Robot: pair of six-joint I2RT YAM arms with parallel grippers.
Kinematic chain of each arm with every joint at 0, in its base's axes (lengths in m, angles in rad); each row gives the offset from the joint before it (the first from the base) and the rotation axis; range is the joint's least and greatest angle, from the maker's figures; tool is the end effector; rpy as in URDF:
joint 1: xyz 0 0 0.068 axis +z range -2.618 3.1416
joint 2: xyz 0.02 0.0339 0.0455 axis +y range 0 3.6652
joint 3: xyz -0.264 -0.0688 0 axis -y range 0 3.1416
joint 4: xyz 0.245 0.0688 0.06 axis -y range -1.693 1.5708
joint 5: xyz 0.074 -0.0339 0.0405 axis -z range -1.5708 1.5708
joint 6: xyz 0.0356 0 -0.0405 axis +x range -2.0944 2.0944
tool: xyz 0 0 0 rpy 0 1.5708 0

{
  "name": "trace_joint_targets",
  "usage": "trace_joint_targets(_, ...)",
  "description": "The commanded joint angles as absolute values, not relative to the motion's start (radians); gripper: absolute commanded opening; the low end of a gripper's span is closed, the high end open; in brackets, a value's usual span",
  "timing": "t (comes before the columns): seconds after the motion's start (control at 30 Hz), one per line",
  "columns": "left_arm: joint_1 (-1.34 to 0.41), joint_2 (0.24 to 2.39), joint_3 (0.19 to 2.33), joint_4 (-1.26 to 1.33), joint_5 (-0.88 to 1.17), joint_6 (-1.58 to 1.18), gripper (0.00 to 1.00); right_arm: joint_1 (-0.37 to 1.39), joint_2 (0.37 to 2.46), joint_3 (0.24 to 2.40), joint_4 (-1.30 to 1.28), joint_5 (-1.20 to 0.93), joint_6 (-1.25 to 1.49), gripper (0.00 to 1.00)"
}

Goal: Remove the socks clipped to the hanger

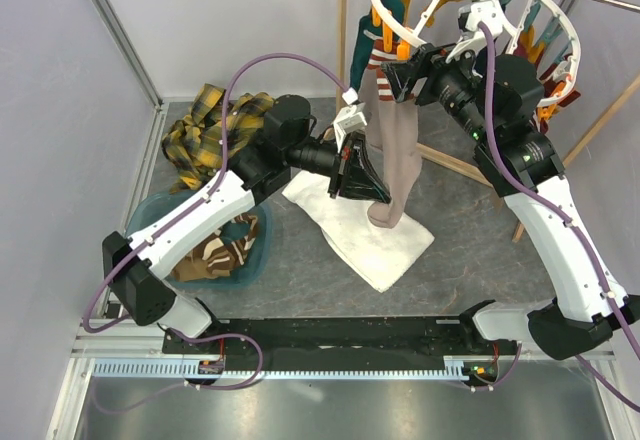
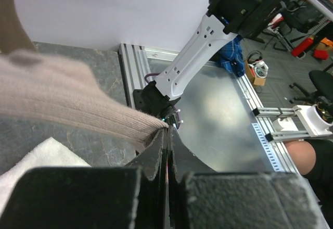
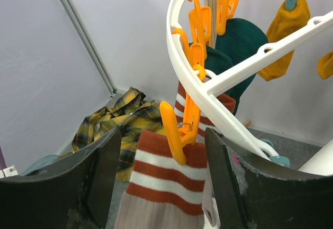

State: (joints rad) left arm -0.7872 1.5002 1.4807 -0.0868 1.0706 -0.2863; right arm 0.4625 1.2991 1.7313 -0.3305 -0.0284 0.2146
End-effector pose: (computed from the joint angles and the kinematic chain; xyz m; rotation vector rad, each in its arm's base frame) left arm 0.2165 -0.2615 0.4224 1.2977 1.4205 -1.6457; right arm 0.2282 0.1149 0.5360 -0.2081 1.4804 0.5697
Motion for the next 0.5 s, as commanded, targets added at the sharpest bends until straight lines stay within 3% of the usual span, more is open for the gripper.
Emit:
trace_joint_targets(0.0,-0.781,1.517,1.532,-0.081,1.192,-0.33,0.02,0.46,1.296,1.74,-0.263,0.011,0.221,0.72)
trace_joint_targets(0.13,-0.782,1.514,1.531,-0.081,1.195,-0.325,0.02,0.462,1.301,1.733,-0.239,0.023,0.204,0.68)
trace_joint_targets(0.47,-0.782,1.525,1.548,-0.092,1.213,-0.327,0.02,0.462,1.321,1.74,-0.209,0.021,0.176,0.68)
